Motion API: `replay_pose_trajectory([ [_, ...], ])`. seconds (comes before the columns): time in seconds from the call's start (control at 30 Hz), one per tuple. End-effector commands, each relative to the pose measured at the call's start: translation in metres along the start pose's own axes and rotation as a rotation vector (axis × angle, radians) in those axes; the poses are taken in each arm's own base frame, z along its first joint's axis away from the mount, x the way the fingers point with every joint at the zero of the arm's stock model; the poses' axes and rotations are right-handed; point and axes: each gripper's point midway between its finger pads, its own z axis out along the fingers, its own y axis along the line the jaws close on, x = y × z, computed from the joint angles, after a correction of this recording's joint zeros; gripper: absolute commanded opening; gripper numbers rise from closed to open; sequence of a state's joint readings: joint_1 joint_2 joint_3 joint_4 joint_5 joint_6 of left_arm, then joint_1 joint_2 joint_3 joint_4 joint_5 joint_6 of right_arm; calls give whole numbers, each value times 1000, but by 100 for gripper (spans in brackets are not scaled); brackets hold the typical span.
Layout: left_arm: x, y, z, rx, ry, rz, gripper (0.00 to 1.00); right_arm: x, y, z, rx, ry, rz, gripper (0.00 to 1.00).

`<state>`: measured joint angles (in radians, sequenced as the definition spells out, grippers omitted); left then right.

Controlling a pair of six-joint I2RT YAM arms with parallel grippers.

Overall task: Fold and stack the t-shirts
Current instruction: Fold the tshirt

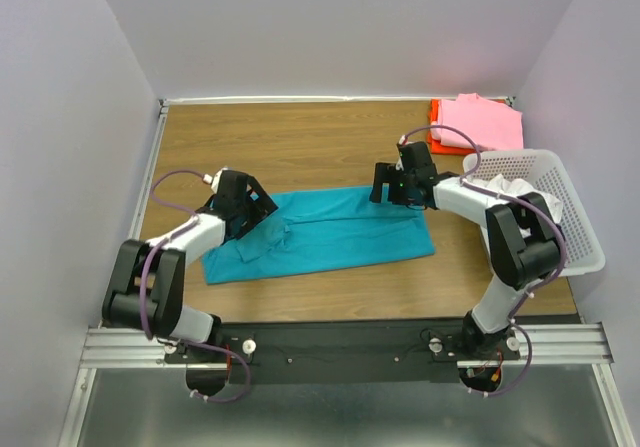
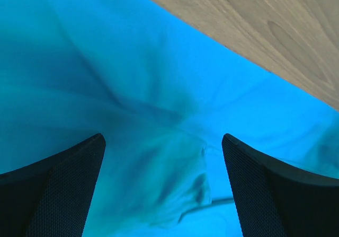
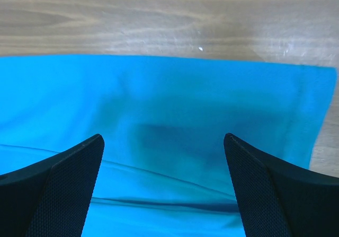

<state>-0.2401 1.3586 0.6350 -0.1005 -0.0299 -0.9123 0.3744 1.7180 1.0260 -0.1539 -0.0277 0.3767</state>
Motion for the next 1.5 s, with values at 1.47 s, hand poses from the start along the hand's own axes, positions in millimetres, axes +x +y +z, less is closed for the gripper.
replay_pose_trajectory([
  [1.47, -90, -136, -54, 207, -316, 260, 98, -35, 124, -30, -14, -139, -159, 100],
])
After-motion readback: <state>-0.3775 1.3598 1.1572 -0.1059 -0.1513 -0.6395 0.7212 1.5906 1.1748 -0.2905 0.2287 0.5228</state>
